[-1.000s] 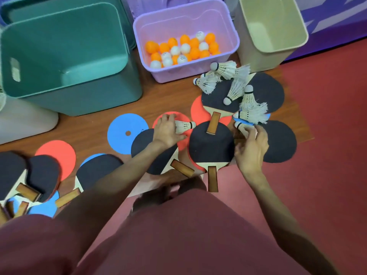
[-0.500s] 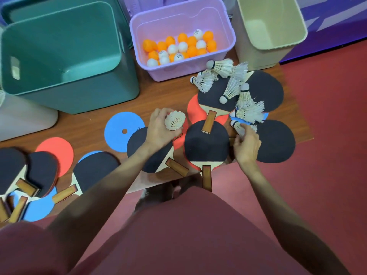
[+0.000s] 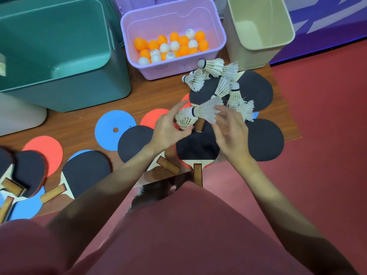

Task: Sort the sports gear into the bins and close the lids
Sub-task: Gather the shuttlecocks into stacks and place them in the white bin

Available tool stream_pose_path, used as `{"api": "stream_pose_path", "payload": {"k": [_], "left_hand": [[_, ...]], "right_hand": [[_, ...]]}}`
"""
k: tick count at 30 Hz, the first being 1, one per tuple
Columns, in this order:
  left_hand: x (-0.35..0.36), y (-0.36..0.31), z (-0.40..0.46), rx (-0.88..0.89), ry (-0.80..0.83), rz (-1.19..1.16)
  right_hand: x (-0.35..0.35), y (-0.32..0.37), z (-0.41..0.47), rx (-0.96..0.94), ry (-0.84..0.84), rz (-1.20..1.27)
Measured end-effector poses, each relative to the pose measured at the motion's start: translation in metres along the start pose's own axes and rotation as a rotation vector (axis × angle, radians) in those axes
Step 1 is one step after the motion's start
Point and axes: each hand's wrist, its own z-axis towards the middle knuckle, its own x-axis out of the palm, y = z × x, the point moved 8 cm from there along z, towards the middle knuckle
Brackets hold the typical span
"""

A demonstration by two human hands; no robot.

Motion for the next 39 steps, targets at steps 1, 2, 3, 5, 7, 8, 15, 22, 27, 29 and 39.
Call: {"api": "stream_pose_path", "payload": {"k": [1, 2, 3, 5, 7, 8, 15, 22, 27, 29, 39], "left_hand": [[0.002, -0.001, 0.0, 0.003, 0.014, 0.009], [0.005, -0.002, 0.001, 0.003, 0.027, 0.012], [0.007, -0.003, 0.001, 0.004, 0.039, 0.013], [0.011, -0.005, 0.003, 0.012, 0.048, 0.026], [0.013, -0.006, 0.004, 0.02, 0.049, 0.034], [0.014, -0.007, 0.005, 0.02, 0.051, 0.025], [0.017, 0.007, 0.011, -0.078, 0.012, 0.003], [0.017, 0.002, 0.02, -0.107, -0.059, -0.039], [0.019, -0.011, 0.021, -0.095, -0.084, -0.068], [0.018, -0.011, 0.022, -0.097, -0.085, -0.062], [0.011, 0.001, 0.017, -0.049, -0.087, 0.03]], "right_hand": [[0.003, 0.002, 0.002, -0.074, 0.026, -0.056], [0.008, 0.004, 0.003, -0.15, 0.068, -0.1], [0.014, 0.006, 0.005, -0.215, 0.128, -0.129], [0.027, 0.005, 0.005, -0.283, 0.272, -0.162], [0.036, 0.002, 0.005, -0.283, 0.379, -0.167], [0.039, 0.001, 0.004, -0.278, 0.409, -0.166], [0.017, -0.005, 0.021, -0.193, 0.265, -0.059], [-0.004, -0.13, 0.051, 0.493, 0.146, -0.509], [0.015, -0.149, 0.056, 0.556, 0.207, -0.59], [0.02, -0.152, 0.058, 0.548, 0.215, -0.593], [-0.008, -0.064, 0.073, 0.215, 0.126, 0.069]]}}
